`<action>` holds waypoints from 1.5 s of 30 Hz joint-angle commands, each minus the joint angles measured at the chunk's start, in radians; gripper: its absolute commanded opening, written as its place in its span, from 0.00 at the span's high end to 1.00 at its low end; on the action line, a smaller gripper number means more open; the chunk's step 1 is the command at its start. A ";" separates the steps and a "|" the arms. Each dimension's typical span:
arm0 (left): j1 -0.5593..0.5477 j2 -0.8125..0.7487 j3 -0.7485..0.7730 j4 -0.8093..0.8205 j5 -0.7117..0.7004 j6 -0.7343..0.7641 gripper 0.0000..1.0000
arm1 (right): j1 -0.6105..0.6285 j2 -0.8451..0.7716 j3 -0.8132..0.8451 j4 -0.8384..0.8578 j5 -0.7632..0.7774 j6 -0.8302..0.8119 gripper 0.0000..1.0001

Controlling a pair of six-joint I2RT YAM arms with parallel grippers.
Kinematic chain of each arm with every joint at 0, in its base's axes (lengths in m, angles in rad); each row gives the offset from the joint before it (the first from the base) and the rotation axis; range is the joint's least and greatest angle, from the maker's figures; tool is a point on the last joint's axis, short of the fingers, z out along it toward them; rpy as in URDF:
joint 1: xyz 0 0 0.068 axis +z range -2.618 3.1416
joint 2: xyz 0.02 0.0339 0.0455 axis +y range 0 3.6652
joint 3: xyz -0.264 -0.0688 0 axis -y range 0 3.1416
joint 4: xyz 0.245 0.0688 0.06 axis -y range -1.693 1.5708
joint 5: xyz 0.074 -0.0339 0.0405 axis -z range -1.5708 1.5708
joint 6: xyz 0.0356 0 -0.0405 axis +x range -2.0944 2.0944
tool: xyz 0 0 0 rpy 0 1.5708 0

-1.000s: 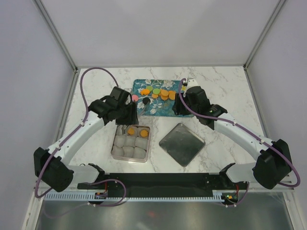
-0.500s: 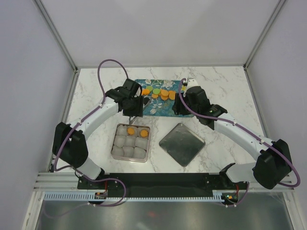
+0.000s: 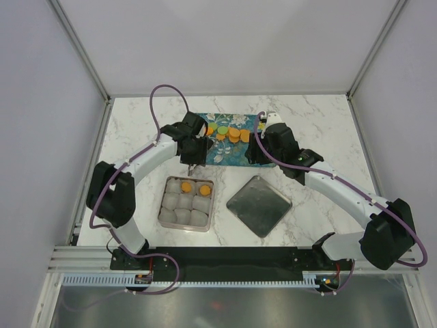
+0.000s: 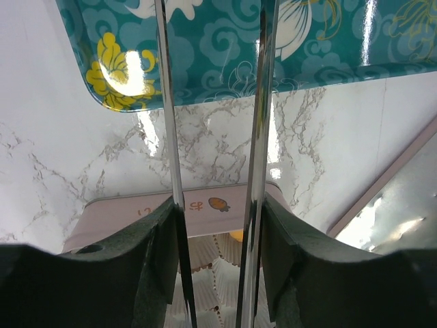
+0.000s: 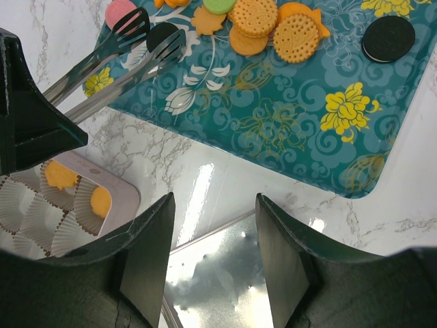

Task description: Pack the cookies

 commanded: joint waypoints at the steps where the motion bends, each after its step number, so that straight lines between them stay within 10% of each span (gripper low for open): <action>1: 0.002 0.010 0.048 0.045 -0.018 0.040 0.47 | 0.001 -0.027 -0.003 0.032 0.004 -0.009 0.41; 19: 0.002 -0.038 0.031 0.037 -0.004 0.046 0.62 | 0.001 -0.022 0.000 0.032 0.002 -0.009 0.41; 45: -0.003 -0.570 -0.232 -0.152 0.031 -0.083 0.62 | 0.001 -0.014 0.006 0.034 -0.010 -0.006 0.41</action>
